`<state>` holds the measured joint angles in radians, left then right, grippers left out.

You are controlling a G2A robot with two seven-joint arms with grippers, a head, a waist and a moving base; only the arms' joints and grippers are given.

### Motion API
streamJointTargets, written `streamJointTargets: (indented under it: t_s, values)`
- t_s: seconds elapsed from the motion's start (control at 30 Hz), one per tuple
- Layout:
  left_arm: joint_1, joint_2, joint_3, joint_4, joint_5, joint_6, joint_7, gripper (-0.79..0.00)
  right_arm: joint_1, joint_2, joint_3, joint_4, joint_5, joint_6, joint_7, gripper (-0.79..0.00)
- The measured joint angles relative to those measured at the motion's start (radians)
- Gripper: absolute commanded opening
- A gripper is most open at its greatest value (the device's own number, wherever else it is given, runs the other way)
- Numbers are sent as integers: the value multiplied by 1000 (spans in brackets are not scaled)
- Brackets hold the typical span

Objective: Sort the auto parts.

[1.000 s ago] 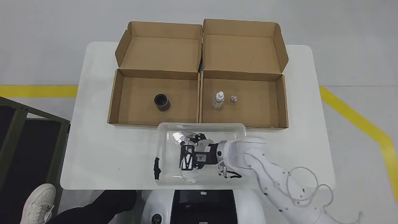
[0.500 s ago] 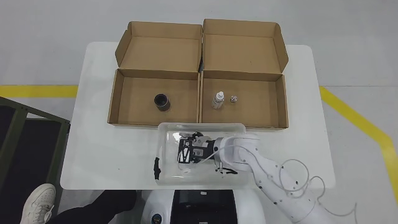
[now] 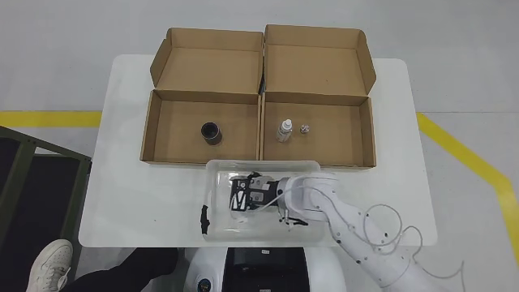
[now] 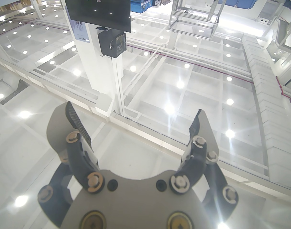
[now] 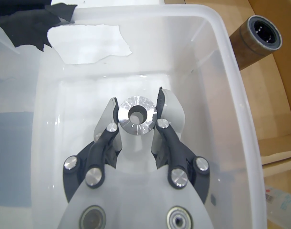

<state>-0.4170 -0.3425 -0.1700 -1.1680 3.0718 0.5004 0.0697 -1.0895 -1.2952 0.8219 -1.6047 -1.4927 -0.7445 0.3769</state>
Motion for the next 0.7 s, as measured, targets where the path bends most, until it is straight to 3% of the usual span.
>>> streamJointTargets:
  t_s: [0.17, 0.7]
  values:
    - [0, 0, 0, 0, 0, 0, 0, 0, -12, 6, 22, -28, 44, -16, 5, -785]
    - [0, 0, 0, 0, 0, 0, 0, 0, -94, 42, 139, -307, 326, -97, 58, -785]
